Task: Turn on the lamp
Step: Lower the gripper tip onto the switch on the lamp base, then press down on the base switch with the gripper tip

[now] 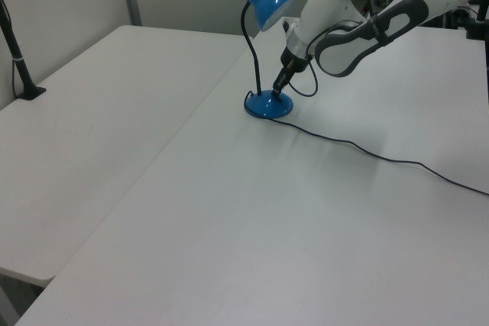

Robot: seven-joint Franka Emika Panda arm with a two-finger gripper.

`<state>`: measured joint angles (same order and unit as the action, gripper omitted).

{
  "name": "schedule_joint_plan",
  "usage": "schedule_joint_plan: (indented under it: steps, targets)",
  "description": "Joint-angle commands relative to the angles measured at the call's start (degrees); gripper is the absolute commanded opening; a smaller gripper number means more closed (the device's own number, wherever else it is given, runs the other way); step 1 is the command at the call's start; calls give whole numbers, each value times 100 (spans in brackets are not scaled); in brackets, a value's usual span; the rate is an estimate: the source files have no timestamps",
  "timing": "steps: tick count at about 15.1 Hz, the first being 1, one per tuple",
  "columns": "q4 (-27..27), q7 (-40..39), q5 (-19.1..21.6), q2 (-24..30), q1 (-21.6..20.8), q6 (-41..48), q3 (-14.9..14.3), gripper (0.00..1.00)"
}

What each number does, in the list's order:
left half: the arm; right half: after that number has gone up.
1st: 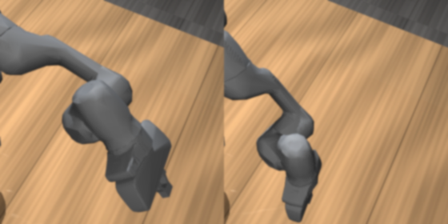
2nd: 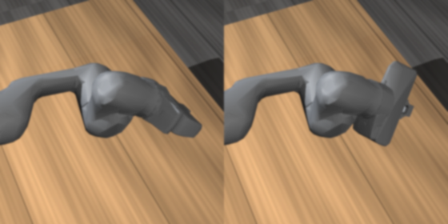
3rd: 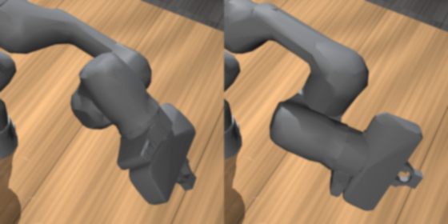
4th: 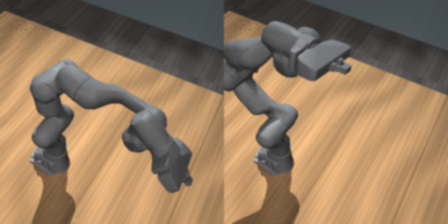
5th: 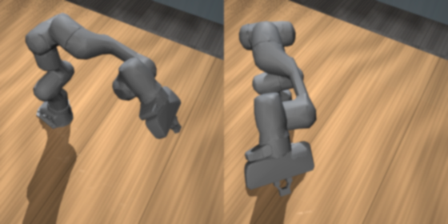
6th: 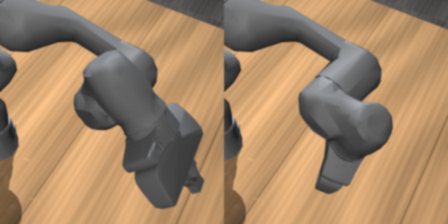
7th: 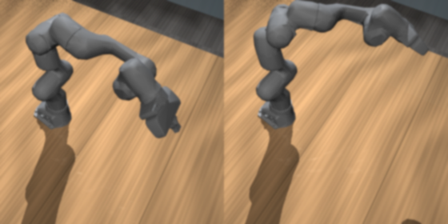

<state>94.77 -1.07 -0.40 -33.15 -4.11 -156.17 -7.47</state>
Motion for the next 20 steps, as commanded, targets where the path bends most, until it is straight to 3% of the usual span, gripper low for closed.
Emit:
schedule_joint_plan:
  steps: [1, 20]
  targets:
    - [-47, 55, 110, 36, -134, -98, -123, 0]
    - [279, -103, 40, 81, -143, -45, -106, 0]
